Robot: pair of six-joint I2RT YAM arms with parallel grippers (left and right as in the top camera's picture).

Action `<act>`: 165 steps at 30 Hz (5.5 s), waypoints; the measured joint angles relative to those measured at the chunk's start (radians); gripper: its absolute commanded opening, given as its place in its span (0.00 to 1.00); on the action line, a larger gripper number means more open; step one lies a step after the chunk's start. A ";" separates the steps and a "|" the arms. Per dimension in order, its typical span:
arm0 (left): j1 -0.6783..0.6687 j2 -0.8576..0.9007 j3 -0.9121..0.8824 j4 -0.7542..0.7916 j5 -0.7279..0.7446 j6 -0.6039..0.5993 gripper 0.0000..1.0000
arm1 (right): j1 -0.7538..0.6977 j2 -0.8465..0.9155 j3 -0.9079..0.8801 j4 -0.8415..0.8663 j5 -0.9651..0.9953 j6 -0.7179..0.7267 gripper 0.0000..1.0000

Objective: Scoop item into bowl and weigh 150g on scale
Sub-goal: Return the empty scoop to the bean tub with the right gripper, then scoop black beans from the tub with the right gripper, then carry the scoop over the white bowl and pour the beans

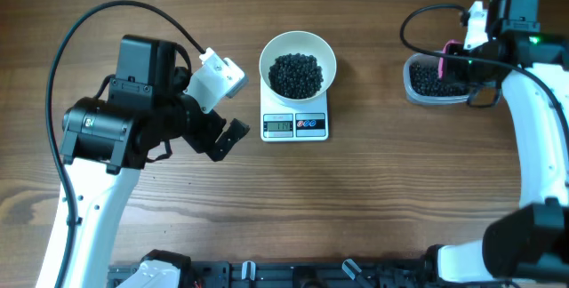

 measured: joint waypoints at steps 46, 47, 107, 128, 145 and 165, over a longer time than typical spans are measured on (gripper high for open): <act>0.000 0.000 0.000 0.000 0.000 0.000 1.00 | -0.423 0.272 -0.003 -0.077 -0.834 -0.059 0.04; 0.000 0.000 0.000 0.000 0.000 0.000 1.00 | -0.425 0.272 -0.003 -0.077 -0.855 -0.058 0.04; 0.000 0.000 0.001 0.000 0.000 0.000 1.00 | 0.495 0.002 -0.021 0.375 -0.195 0.027 0.04; 0.000 0.000 0.001 0.000 0.000 0.000 1.00 | 0.504 0.002 -0.021 0.363 -0.098 -0.011 0.04; 0.000 0.000 0.001 0.000 0.000 0.000 1.00 | 0.534 0.002 -0.021 0.300 -0.101 0.028 0.04; 0.000 0.000 0.001 0.000 0.000 0.000 1.00 | 0.583 0.022 -0.021 0.261 -0.057 0.069 0.04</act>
